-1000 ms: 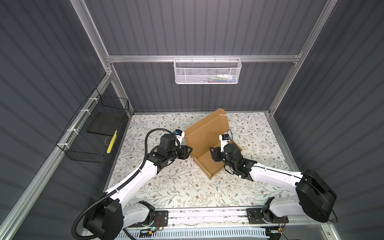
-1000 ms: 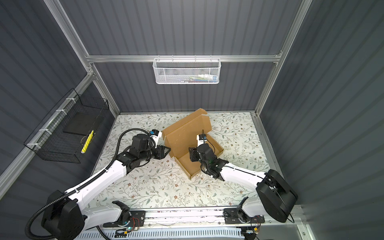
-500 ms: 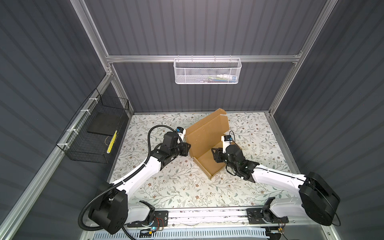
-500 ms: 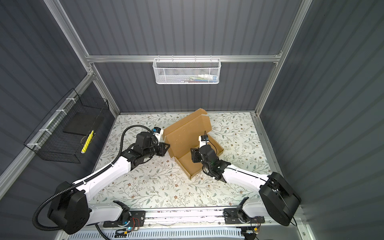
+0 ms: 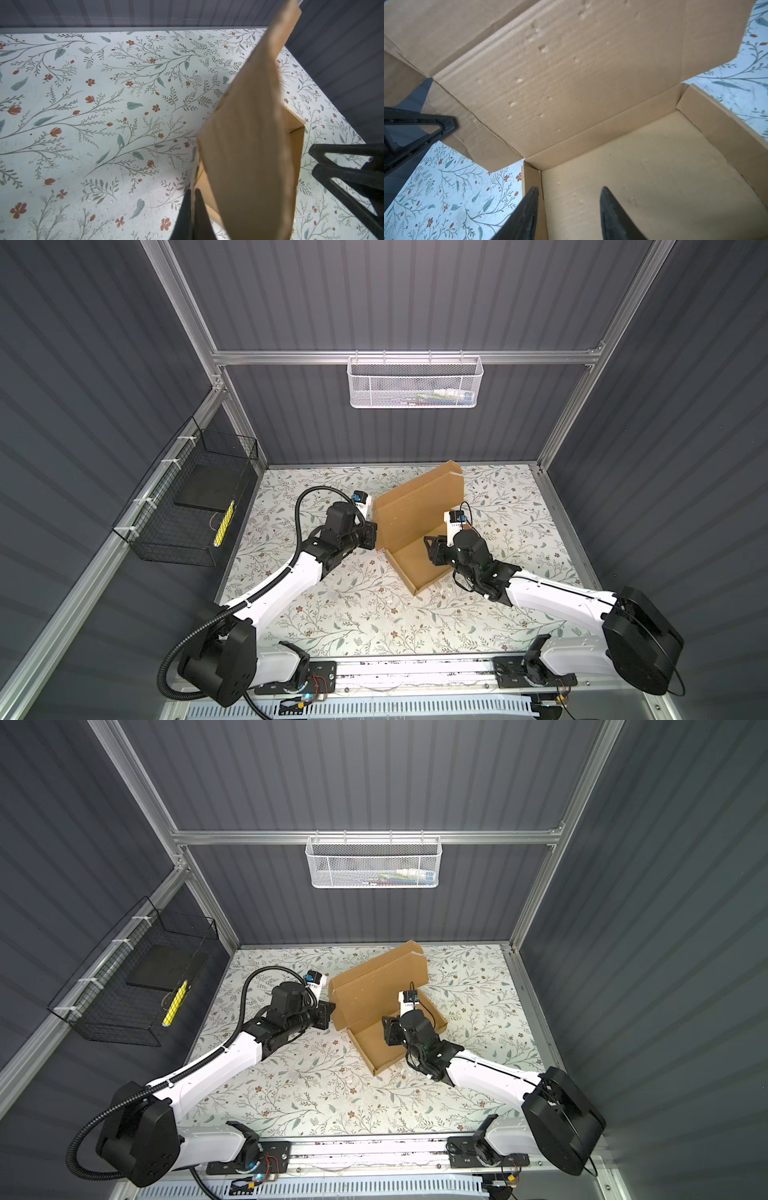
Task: Fold the paper box
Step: 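Release the tray and pull the right gripper back while the left gripper holds the lid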
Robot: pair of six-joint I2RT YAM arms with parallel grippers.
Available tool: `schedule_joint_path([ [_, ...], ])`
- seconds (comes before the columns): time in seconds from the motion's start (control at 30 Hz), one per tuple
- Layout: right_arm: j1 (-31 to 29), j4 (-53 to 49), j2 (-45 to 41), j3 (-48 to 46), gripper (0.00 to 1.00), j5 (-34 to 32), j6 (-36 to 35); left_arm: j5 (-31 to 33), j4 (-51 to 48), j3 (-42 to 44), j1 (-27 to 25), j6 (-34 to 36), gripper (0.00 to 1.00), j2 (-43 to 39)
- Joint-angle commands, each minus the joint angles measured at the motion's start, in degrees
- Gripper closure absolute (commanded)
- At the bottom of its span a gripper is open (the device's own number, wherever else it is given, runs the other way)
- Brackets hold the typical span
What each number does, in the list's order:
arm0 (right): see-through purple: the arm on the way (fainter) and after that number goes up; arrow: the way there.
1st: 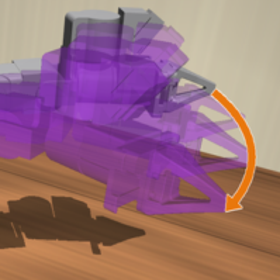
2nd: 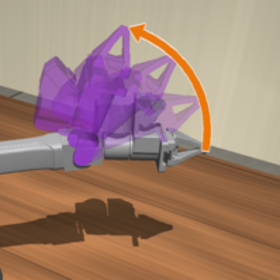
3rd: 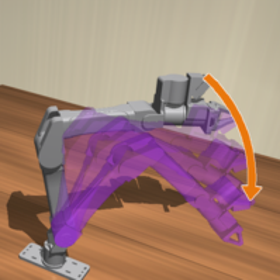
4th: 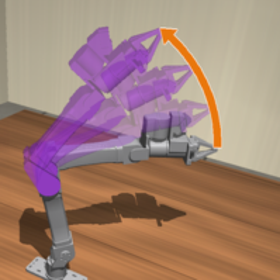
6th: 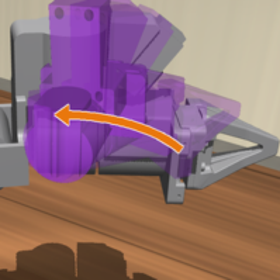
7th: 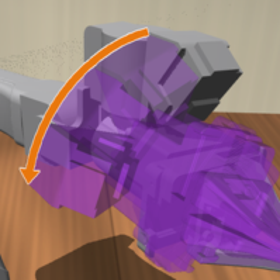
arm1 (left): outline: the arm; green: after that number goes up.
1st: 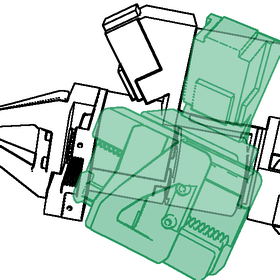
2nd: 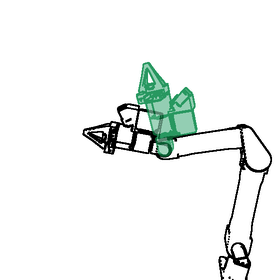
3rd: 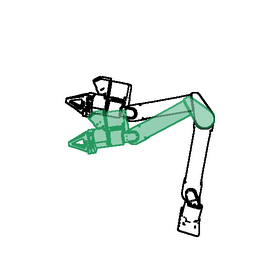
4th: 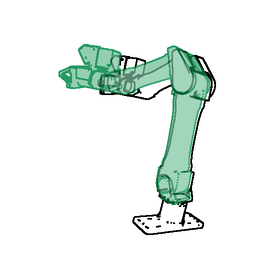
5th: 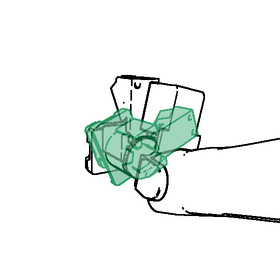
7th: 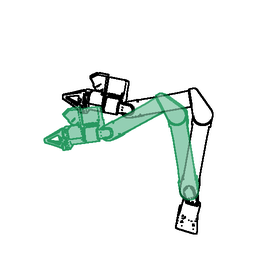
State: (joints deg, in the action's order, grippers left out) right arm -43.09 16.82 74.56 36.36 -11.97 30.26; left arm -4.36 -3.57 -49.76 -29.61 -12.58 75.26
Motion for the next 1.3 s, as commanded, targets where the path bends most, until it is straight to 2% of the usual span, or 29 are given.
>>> schedule_joint_path([
  [0.0, 1.1, -2.0, -2.0, 0.8, 0.50, 0.0, -1.7, 1.4, 0.6, -0.9, -0.3, 2.9, 1.00, 0.3],
  [0.23, 7.1, -7.0, -7.6, 1.6, 0.49, 2.4, -6.0, 1.6, 1.1, -0.5, -0.2, 9.3, 1.00, -1.1],
  [0.43, 16.3, -13.6, -12.7, 4.2, 0.47, 5.4, -10.5, -0.2, 1.5, -0.1, 0.1, 13.0, 1.00, -2.1],
  [0.53, 20.5, -15.6, -13.4, 5.9, 0.43, 8.1, -14.2, -1.8, 2.0, 0.5, 0.7, 14.0, 1.00, -2.9],
  [0.8, 28.0, -22.4, -7.0, 14.2, 0.38, 15.3, -21.4, -9.4, 4.2, 2.8, 4.5, 13.7, 1.00, -4.9],
  [1.07, 32.4, -22.2, 0.8, 19.5, 0.36, 22.3, -27.3, -12.3, 4.4, 3.7, 5.7, 14.2, 1.00, -6.0],
  [1.27, 35.5, -22.1, 5.3, 22.7, 0.35, 29.8, -28.6, -13.8, 4.3, 3.8, 6.1, 14.5, 1.00, -6.4],
])
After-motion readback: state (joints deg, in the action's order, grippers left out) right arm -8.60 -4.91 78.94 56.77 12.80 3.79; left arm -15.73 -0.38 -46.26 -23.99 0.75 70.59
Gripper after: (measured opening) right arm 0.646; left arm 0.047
